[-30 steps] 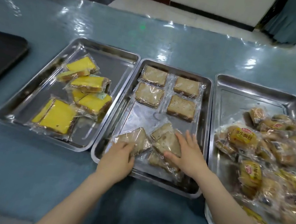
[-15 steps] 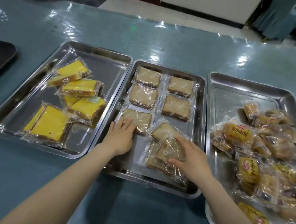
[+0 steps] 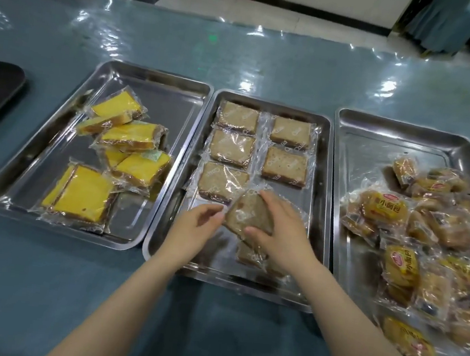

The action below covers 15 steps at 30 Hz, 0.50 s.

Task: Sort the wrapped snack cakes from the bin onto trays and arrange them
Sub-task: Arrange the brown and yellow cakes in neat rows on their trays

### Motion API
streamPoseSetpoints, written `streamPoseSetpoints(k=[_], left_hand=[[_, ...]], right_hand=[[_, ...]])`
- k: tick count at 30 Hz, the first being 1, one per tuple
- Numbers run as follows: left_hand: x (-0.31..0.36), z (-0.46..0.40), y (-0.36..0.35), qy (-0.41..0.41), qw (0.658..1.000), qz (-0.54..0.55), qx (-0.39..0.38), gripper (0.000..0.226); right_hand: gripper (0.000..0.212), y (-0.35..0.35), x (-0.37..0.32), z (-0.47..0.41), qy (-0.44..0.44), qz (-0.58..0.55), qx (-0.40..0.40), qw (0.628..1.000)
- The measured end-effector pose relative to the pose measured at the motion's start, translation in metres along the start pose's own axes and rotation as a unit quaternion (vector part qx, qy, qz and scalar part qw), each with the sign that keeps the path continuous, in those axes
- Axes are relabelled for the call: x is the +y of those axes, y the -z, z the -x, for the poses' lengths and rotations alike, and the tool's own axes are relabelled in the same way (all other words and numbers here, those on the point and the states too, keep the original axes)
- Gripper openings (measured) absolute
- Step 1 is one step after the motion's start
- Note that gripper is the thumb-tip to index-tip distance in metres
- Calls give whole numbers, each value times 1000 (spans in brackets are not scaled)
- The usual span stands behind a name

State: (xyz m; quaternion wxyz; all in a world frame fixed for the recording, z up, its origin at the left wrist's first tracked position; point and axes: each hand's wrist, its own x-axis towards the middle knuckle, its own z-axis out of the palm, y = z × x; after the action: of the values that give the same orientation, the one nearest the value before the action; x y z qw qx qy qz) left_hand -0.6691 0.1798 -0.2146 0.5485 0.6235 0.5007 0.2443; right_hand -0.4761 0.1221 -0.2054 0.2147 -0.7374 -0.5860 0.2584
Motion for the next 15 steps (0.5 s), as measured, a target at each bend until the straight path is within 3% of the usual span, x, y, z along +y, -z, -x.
streamPoseSetpoints(k=[2,4,9,12,15], left_hand=[[0,11,-2,46,993,104,-1,9],[-4,18,2,85,980,173,51,12],[-24,26,26,128,962,196,139,17],[-32,33,36,120,975,113,151,30],[-31,37,35,31,980,-117,159,47]], right_hand=[[88,-12,-12,-5,16,6,-23,1000],[92,-20,-19,-9,23,-10,-51,998],[84,-34,-15,-6,47,50,-55,996],[58,-35,-2,-3,-1,73,6,997],[37,-30,12,0,-59,81,53,994]])
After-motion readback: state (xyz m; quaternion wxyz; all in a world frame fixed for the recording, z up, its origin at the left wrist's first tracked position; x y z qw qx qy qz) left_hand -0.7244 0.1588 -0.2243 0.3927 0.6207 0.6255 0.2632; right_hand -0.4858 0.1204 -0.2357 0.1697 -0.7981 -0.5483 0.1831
